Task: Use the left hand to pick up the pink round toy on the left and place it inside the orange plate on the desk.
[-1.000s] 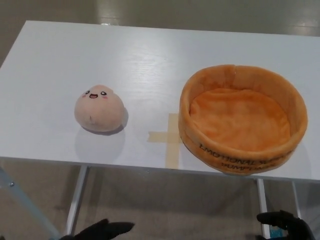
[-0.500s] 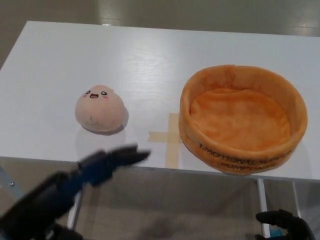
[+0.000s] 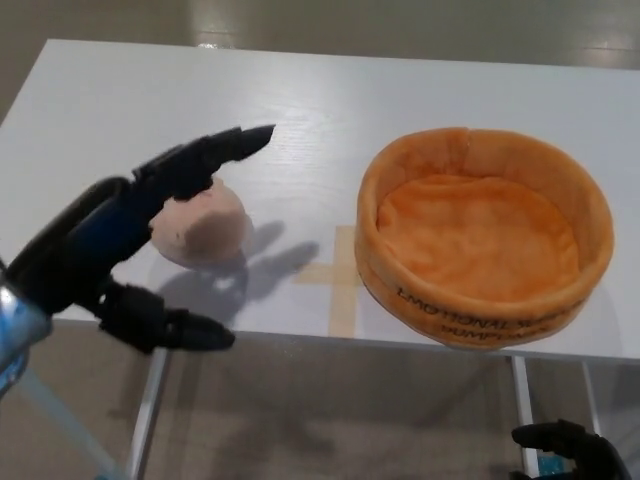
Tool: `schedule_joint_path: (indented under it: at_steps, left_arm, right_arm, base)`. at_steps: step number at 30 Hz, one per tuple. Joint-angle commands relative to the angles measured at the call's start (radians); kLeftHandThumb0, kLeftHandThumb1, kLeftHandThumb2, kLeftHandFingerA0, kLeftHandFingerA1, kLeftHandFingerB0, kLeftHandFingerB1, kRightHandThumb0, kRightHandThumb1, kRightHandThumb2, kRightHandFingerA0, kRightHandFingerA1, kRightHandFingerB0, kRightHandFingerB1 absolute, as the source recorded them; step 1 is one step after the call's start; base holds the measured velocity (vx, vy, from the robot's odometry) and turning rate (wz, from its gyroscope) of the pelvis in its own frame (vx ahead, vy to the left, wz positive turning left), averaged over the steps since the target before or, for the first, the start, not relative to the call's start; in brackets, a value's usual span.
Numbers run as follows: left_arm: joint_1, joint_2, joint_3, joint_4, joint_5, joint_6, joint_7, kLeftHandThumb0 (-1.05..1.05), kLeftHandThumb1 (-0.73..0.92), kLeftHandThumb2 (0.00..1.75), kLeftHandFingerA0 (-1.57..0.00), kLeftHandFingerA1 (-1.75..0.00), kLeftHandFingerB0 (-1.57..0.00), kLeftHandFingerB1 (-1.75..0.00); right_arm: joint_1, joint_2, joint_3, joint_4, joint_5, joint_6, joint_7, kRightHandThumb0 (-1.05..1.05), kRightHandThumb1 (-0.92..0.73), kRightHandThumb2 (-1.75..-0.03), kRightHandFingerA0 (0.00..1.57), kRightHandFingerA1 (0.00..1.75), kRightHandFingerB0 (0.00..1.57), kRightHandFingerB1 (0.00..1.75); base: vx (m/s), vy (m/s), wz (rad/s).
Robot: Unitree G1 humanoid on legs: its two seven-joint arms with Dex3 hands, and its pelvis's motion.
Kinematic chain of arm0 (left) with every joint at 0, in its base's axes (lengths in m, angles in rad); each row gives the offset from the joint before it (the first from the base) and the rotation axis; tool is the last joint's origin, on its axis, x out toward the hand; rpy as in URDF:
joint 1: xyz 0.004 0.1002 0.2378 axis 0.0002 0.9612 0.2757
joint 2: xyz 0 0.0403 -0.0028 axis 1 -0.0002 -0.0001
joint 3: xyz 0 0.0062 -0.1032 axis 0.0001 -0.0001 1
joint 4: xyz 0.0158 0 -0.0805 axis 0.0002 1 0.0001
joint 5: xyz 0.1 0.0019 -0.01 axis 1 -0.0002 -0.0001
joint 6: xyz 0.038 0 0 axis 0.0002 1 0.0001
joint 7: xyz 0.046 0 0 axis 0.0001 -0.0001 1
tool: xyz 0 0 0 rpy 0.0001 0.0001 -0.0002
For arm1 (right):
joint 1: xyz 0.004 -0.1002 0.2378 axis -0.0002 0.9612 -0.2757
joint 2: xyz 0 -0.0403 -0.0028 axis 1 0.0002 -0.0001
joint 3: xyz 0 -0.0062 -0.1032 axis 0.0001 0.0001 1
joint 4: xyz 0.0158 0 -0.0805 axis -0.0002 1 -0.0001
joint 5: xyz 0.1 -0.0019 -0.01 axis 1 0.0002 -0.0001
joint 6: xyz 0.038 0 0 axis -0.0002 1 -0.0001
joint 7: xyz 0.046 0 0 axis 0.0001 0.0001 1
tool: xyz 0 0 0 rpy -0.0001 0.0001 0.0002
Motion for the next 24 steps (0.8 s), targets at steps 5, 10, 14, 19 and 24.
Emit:
schedule_joint_path:
  at_steps: [5, 10, 14, 19, 24]
  left_arm:
    - [-0.235, -0.014, -0.111, 0.285, 0.39, 0.02, 0.178, -0.35, 0.26, 0.59, 0.0, 0.0, 0.0, -0.11]
    - [-0.346, -0.024, -0.179, 0.44, 0.451, 0.078, 0.204, -0.36, 0.25, 0.59, 0.0, 0.0, 0.0, -0.12]
    - [-0.407, -0.034, -0.22, 0.555, 0.476, 0.098, 0.227, -0.36, 0.27, 0.6, 0.0, 0.0, 0.0, -0.14]
    - [-0.463, -0.042, -0.256, 0.679, 0.504, 0.073, 0.293, -0.4, 0.29, 0.62, 0.0, 0.0, -0.05, -0.2]
    - [-0.51, -0.051, -0.316, 0.784, 0.547, 0.095, 0.301, -0.41, 0.41, 0.54, 0.0, -0.17, -0.09, -0.26]
  right_arm:
    - [0.007, -0.001, -0.001, 0.013, 0.006, 0.007, 0.018, -0.18, -0.54, -0.59, 0.5, 0.85, 0.47, 0.74]
    - [0.008, -0.002, 0.001, 0.012, 0.004, 0.006, 0.026, -0.18, -0.54, -0.61, 0.5, 0.85, 0.47, 0.75]
    - [0.009, -0.001, 0.005, 0.013, -0.001, 0.009, 0.019, -0.19, -0.53, -0.6, 0.51, 0.86, 0.49, 0.76]
    - [-0.009, -0.004, 0.005, 0.015, 0.0, 0.023, 0.028, -0.17, -0.55, -0.59, 0.51, 0.85, 0.48, 0.75]
    - [-0.008, -0.002, 0.006, 0.017, 0.0, 0.032, 0.03, -0.18, -0.57, -0.58, 0.51, 0.85, 0.48, 0.73]
  base:
    - [0.0, 0.0, 0.0]
    - [0.0, 0.0, 0.0]
    - [0.0, 0.0, 0.0]
    - [0.0, 0.0, 0.0]
    - [0.0, 0.0, 0.0]
